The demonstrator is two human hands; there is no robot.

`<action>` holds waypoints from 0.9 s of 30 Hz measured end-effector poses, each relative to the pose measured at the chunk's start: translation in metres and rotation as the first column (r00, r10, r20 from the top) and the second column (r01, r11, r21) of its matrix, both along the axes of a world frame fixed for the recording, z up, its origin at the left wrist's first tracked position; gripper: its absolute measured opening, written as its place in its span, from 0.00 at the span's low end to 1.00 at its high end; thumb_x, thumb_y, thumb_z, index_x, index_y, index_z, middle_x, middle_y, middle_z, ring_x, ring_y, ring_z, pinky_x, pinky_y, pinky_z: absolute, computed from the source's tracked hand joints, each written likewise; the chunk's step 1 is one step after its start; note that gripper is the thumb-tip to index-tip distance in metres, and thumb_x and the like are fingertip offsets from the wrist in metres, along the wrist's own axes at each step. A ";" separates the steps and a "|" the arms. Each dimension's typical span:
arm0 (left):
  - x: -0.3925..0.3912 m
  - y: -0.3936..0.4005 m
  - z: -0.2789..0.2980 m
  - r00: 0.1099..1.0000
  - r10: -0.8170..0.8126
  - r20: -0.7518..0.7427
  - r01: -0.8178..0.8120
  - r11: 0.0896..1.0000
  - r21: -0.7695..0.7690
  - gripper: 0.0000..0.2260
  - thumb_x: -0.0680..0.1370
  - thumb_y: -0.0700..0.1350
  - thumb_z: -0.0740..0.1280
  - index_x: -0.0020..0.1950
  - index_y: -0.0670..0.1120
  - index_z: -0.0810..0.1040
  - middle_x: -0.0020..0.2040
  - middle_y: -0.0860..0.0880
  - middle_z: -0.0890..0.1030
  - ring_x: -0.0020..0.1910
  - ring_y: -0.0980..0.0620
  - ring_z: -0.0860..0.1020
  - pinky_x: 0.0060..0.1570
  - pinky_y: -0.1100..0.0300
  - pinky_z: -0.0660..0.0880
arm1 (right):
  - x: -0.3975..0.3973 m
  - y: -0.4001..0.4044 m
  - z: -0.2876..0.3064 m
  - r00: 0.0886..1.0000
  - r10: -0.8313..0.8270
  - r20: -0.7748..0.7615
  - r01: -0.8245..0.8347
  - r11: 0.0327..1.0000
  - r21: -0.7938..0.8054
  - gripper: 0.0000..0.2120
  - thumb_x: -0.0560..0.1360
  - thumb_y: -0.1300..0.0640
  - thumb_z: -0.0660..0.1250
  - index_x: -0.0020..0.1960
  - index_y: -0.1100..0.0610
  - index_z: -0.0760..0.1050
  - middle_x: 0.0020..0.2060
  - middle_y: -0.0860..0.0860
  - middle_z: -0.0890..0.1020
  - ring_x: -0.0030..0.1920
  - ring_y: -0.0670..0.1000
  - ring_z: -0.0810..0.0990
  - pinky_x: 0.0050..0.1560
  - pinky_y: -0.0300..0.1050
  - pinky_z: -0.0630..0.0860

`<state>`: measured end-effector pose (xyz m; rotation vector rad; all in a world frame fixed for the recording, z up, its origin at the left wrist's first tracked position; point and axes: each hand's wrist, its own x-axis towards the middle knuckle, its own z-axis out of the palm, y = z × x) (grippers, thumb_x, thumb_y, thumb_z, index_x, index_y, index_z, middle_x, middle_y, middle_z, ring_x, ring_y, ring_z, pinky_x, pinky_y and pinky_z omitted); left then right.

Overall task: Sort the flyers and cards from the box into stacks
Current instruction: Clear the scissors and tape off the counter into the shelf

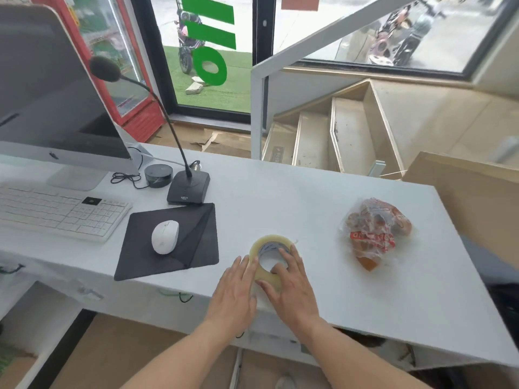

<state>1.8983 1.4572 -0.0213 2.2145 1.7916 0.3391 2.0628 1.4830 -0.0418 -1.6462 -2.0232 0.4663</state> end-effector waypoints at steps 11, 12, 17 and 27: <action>-0.042 -0.119 -0.004 0.973 -0.230 -0.004 0.230 0.971 0.060 0.31 0.83 0.51 0.60 0.83 0.51 0.50 0.83 0.49 0.54 0.82 0.51 0.48 0.79 0.57 0.43 | -0.020 -0.158 0.012 0.997 -0.070 0.041 0.069 0.998 0.008 0.14 0.78 0.40 0.65 0.50 0.51 0.74 0.75 0.47 0.64 0.81 0.47 0.47 0.79 0.50 0.58; -0.044 -0.125 -0.005 0.964 -0.264 -0.024 0.265 0.963 0.055 0.31 0.83 0.51 0.60 0.83 0.51 0.49 0.83 0.49 0.53 0.82 0.51 0.47 0.79 0.56 0.44 | -0.020 -0.171 0.011 0.996 -0.078 0.042 0.078 0.997 0.009 0.14 0.78 0.40 0.65 0.49 0.51 0.73 0.75 0.47 0.64 0.81 0.48 0.47 0.79 0.51 0.58; -0.033 -0.156 -0.010 0.950 -0.310 -0.038 0.310 0.951 0.006 0.31 0.84 0.53 0.58 0.83 0.49 0.47 0.83 0.51 0.49 0.82 0.54 0.44 0.80 0.55 0.44 | -0.001 -0.216 -0.001 0.987 -0.081 0.140 0.085 0.996 -0.022 0.14 0.79 0.40 0.64 0.50 0.51 0.73 0.74 0.48 0.65 0.80 0.49 0.51 0.78 0.56 0.59; 0.029 -0.190 -0.035 0.964 -0.263 -0.035 0.259 0.961 -0.094 0.33 0.83 0.53 0.60 0.83 0.50 0.48 0.83 0.51 0.50 0.82 0.53 0.45 0.80 0.56 0.45 | 0.064 -0.254 -0.035 0.993 -0.085 0.082 0.092 0.992 -0.090 0.16 0.77 0.39 0.67 0.49 0.52 0.73 0.73 0.47 0.67 0.79 0.49 0.55 0.77 0.54 0.61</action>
